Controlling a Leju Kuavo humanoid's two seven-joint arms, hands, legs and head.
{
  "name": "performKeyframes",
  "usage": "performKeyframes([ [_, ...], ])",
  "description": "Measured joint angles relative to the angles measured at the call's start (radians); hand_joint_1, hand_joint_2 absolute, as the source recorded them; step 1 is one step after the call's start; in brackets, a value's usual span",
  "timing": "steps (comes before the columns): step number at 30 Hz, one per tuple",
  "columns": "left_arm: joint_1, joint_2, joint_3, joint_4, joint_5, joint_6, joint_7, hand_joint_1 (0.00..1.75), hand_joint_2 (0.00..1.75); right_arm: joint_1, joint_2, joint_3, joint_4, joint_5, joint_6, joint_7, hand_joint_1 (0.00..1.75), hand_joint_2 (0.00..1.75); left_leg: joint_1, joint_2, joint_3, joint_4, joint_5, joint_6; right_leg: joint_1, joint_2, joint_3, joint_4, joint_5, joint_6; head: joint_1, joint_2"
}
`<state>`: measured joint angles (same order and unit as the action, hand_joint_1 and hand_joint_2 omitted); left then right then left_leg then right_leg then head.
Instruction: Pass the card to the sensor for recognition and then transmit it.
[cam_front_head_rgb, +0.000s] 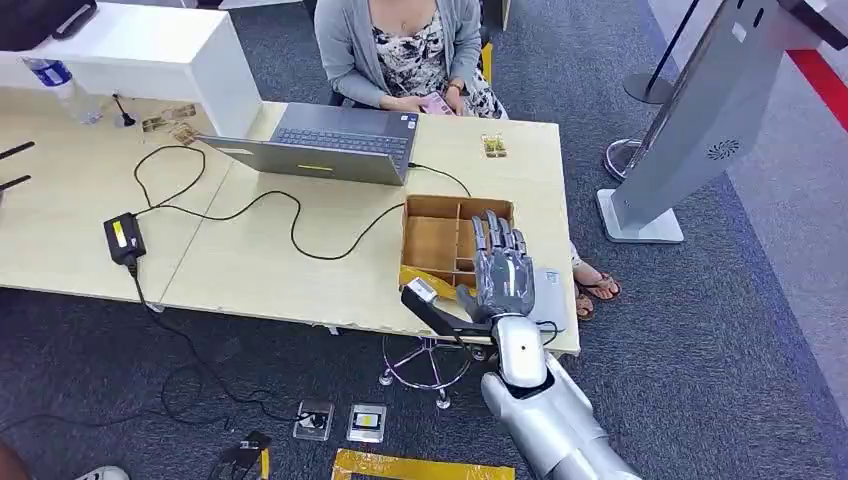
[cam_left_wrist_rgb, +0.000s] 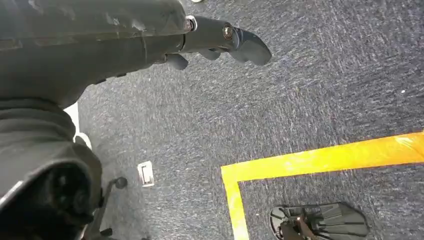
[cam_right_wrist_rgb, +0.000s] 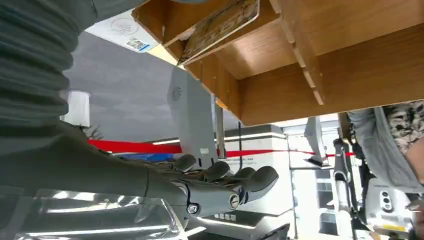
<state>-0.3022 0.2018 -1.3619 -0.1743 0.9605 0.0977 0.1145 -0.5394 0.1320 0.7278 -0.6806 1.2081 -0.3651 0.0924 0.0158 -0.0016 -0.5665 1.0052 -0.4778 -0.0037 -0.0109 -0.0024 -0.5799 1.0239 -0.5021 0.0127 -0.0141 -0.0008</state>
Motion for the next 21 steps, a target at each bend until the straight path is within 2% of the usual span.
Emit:
performKeyframes([
  [21, 0.009, 0.0, -0.001, 0.0, 0.001, 0.007, -0.006, 0.0, 0.0, 0.004, 0.037, 0.0, 0.096, -0.014, -0.005, -0.012, 0.0, 1.75, 0.0, 0.0, 0.0, 0.0, 0.0, 0.0, 0.0, 0.0, 0.0, 0.0, 0.0, 0.0, 0.0, 0.0],
])
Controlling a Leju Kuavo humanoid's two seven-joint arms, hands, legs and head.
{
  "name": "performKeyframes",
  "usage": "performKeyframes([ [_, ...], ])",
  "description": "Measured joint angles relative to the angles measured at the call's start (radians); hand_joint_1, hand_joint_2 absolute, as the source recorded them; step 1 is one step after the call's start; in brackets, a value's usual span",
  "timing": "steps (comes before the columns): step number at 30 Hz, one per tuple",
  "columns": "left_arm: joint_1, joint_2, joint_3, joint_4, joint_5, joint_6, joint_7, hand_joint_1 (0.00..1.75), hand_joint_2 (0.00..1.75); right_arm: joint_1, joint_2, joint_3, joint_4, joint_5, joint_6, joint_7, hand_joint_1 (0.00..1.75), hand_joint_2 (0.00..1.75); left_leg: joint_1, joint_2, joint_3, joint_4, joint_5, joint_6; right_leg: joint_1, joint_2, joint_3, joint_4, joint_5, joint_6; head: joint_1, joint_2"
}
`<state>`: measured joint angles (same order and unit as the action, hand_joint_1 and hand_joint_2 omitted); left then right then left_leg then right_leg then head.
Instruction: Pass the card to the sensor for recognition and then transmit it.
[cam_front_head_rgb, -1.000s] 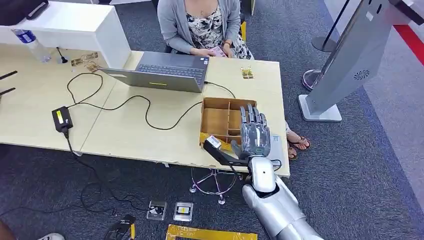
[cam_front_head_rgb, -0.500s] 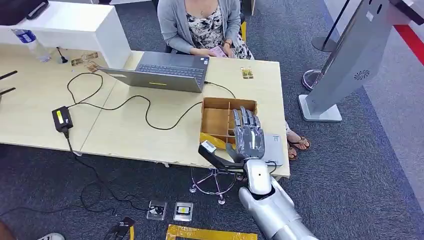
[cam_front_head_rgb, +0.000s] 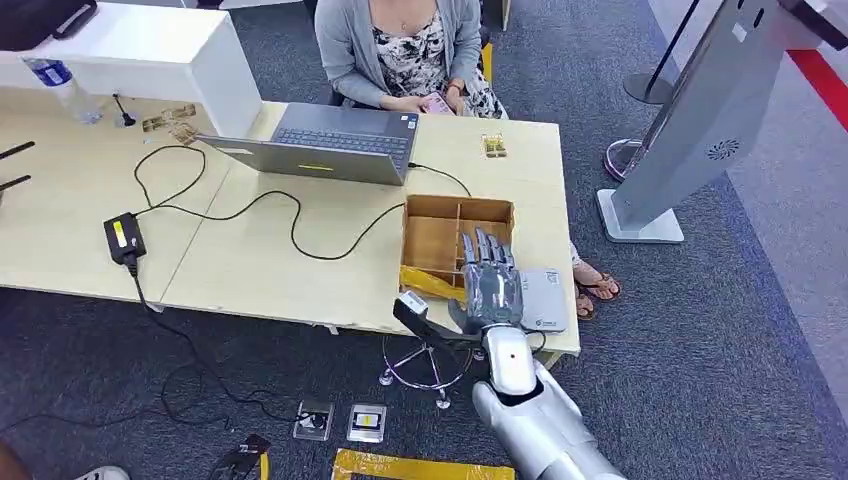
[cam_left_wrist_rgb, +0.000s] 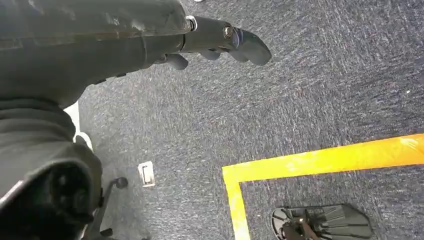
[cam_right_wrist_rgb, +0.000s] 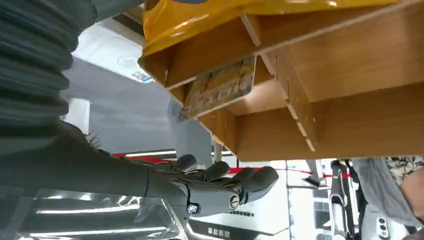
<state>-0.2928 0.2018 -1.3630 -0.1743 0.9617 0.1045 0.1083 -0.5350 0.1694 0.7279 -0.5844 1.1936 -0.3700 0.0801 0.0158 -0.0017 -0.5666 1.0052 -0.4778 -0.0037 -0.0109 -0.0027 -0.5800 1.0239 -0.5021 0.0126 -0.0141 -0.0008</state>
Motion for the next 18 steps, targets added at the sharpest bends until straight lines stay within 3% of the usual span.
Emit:
performKeyframes([
  [18, 0.001, 0.0, -0.005, 0.0, -0.01, 0.01, 0.0, 0.0, 0.0, -0.015, 0.019, 0.0, 0.079, -0.025, -0.02, -0.003, 0.0, 1.75, 0.0, 0.0, 0.0, 0.0, 0.0, 0.0, 0.0, 0.0, 0.0, 0.0, 0.0, 0.0, 0.0, 0.0],
])
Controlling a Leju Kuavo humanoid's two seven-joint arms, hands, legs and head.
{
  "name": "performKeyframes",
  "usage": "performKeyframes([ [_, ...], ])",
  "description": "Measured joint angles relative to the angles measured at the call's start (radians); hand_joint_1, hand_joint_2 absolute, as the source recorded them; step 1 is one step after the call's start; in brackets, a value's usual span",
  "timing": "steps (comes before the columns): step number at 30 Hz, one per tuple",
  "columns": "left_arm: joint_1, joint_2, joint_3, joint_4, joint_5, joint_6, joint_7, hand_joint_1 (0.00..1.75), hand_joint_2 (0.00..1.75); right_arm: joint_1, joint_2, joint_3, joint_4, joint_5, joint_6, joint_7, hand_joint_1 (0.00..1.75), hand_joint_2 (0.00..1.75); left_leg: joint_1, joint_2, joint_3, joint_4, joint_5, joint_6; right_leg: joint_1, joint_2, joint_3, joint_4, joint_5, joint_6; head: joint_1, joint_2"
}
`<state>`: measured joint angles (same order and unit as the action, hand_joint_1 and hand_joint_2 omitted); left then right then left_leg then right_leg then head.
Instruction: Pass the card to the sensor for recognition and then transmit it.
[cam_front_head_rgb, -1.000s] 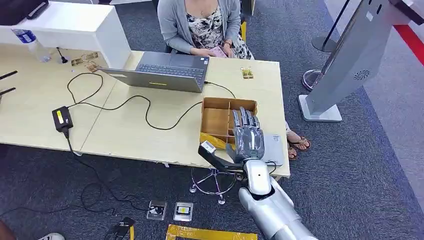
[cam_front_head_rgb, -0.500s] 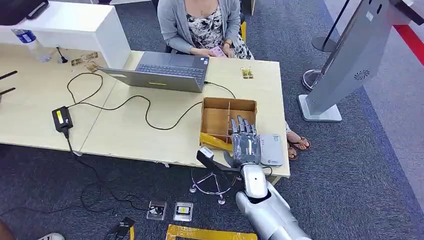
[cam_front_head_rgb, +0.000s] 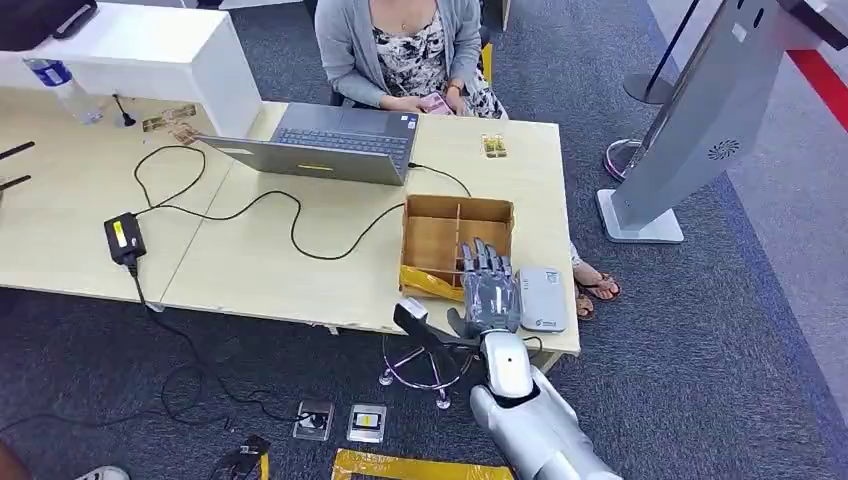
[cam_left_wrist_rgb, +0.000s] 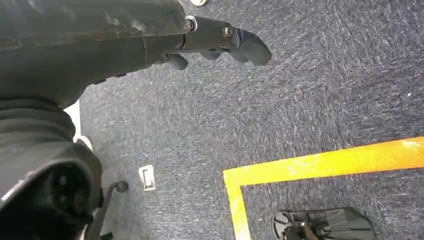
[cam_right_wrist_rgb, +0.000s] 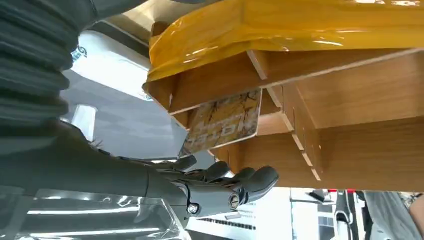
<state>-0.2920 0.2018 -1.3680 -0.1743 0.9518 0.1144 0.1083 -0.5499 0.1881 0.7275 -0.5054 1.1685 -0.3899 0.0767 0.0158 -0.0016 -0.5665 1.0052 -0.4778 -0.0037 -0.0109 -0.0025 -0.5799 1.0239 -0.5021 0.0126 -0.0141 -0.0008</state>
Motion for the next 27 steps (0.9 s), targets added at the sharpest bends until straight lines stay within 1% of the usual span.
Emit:
performKeyframes([
  [5, 0.001, 0.0, -0.002, 0.0, 0.0, 0.0, 0.0, 0.0, 0.0, -0.007, 0.006, 0.0, 0.012, 0.006, 0.003, -0.006, 0.0, 1.75, 0.0, 0.0, 0.0, 0.0, 0.0, 0.0, 0.0, 0.0, 0.0, 0.0, 0.0, 0.0, 0.0, 0.0],
  [16, 0.002, 0.0, -0.017, 0.0, -0.008, 0.0, -0.009, 0.0, 0.0, -0.028, 0.011, 0.0, 0.028, 0.003, 0.001, 0.005, 0.0, 1.75, 0.0, 0.0, 0.0, 0.0, 0.0, 0.0, 0.0, 0.0, 0.0, 0.0, 0.0, 0.0, 0.0, 0.0],
  [21, 0.002, 0.0, -0.018, 0.0, -0.008, 0.0, -0.009, 0.0, 0.0, -0.029, 0.01, 0.0, 0.03, 0.004, 0.003, 0.023, 0.0, 1.75, 0.0, 0.0, 0.0, 0.0, 0.0, 0.0, 0.0, 0.0, 0.0, 0.0, 0.0, 0.0, 0.0, 0.0],
  [27, 0.004, 0.0, -0.018, 0.0, -0.012, 0.002, -0.009, 0.0, 0.0, -0.034, 0.011, 0.0, 0.032, 0.01, 0.007, 0.014, 0.0, 1.75, 0.0, 0.0, 0.0, 0.0, 0.0, 0.0, 0.0, 0.0, 0.0, 0.0, 0.0, 0.0, 0.0, 0.0],
])
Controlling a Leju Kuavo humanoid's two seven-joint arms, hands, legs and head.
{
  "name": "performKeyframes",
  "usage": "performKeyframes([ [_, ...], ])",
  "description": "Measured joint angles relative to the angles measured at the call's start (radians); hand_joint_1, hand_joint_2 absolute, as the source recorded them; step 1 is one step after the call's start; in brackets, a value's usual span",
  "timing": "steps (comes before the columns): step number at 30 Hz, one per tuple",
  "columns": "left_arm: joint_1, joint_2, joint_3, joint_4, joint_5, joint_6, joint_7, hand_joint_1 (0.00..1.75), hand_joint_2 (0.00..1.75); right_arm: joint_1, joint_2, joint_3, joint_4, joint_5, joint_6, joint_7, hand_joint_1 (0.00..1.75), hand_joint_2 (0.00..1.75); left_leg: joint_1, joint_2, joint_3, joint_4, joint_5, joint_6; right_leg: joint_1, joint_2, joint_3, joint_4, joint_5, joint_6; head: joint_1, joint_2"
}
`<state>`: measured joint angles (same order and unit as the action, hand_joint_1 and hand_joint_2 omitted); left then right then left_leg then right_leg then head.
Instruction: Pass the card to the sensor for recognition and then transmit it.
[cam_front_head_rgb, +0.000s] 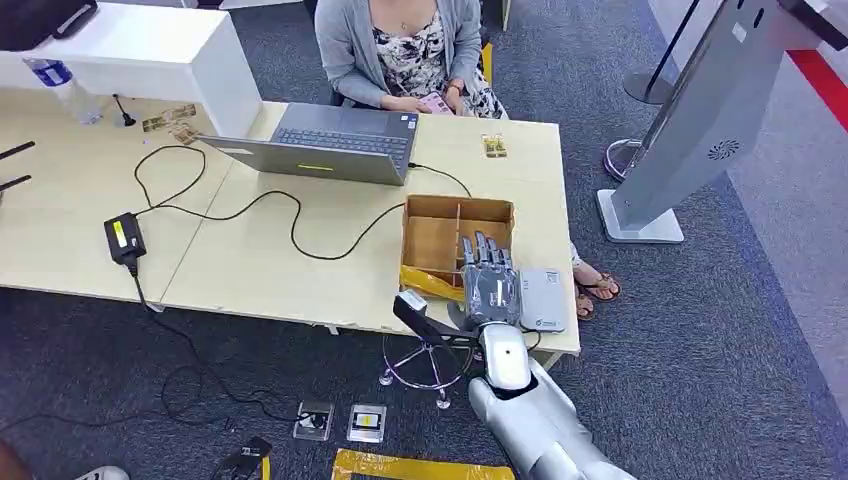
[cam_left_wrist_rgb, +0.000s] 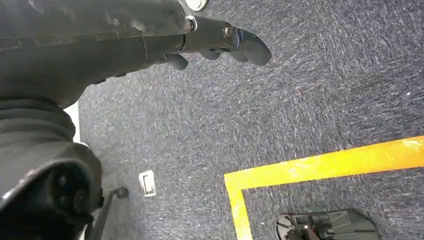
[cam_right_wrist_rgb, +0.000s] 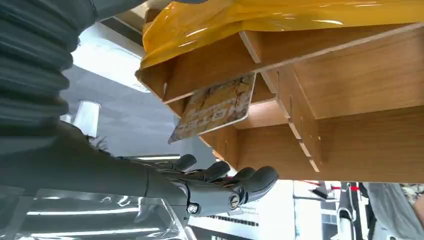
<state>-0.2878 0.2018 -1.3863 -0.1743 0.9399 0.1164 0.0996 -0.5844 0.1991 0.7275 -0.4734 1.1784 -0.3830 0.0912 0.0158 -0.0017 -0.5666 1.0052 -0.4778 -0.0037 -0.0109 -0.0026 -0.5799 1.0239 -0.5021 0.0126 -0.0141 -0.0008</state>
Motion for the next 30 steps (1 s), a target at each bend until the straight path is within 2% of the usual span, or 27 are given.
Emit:
performKeyframes([
  [14, 0.026, 0.0, -0.001, 0.0, 0.026, 0.012, -0.028, 0.0, 0.0, -0.01, 0.007, 0.0, 0.0, 0.009, 0.007, 0.008, 0.0, 1.75, 0.0, 0.0, 0.0, 0.0, 0.0, 0.0, 0.0, 0.0, 0.0, 0.0, 0.0, 0.0, 0.0, 0.0],
  [30, 0.03, 0.006, -0.001, 0.0, 0.015, -0.004, -0.037, 0.0, 0.0, -0.047, -0.029, -0.001, 0.001, 0.017, 0.018, 0.04, 0.0, 1.75, 0.0, 0.0, 0.0, 0.0, 0.0, 0.0, 0.0, 0.0, 0.0, 0.0, 0.0, 0.0, 0.0, 0.0],
])
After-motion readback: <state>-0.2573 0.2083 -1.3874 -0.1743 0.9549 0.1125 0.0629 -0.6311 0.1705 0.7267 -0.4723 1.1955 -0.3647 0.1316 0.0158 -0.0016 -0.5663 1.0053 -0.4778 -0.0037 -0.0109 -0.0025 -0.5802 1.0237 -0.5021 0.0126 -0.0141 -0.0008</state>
